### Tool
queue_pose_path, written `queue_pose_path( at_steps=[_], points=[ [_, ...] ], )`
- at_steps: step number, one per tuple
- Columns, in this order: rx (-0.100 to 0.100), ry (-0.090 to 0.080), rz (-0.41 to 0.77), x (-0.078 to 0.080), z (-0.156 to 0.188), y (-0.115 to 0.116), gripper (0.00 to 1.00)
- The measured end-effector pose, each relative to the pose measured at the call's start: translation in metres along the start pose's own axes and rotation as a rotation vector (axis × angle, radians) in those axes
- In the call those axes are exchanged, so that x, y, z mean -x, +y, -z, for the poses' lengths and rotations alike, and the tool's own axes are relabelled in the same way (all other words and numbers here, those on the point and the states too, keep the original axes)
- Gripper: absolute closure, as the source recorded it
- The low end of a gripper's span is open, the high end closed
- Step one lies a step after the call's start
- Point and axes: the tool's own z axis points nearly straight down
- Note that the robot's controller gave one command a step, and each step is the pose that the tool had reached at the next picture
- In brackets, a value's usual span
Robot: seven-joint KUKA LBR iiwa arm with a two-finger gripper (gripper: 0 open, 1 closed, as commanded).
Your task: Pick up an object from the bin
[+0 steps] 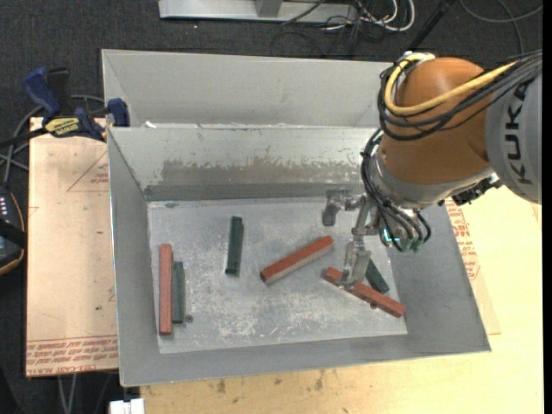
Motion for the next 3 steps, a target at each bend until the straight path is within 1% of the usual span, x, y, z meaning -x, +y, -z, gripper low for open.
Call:
queue_pose_path(
  at_steps=[1,2,3],
  points=[
    [0.001,-0.003,-0.244,0.066,-0.119,0.032,0.0],
    [-0.002,0.0,-0.3,0.039,-0.174,-0.006,0.0],
    [0.001,-0.007,-0.296,0.042,-0.17,-0.004,1.0]
  ],
)
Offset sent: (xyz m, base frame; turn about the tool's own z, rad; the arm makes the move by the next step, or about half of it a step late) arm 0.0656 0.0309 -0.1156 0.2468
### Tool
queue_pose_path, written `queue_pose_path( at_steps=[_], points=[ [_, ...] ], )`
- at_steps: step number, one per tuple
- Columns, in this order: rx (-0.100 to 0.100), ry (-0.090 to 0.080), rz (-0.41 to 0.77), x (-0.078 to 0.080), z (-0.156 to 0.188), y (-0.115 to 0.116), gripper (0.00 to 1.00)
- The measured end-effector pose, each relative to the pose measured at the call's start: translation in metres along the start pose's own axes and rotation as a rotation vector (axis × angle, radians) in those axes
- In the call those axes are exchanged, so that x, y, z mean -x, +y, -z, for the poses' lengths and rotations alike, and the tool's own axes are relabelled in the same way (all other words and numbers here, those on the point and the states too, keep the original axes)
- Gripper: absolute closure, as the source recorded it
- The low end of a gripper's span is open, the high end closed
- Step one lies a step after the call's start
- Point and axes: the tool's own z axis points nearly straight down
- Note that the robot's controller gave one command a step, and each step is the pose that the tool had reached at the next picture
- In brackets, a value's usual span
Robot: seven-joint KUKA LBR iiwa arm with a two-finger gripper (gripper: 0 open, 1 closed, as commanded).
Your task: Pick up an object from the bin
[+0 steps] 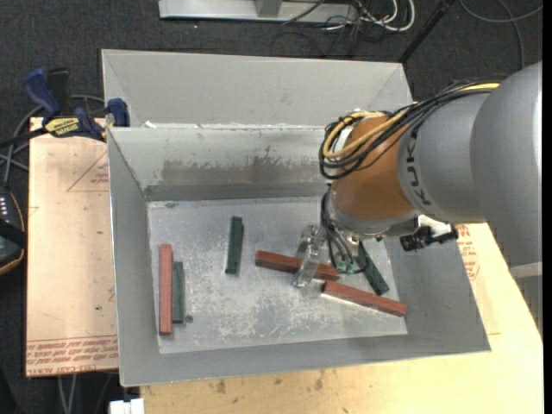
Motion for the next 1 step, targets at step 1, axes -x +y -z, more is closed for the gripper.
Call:
queue_pose_path(
  at_steps=[1],
  points=[
    [0.003,-0.009,-0.089,0.003,0.1473,0.0035,1.0]
  ],
)
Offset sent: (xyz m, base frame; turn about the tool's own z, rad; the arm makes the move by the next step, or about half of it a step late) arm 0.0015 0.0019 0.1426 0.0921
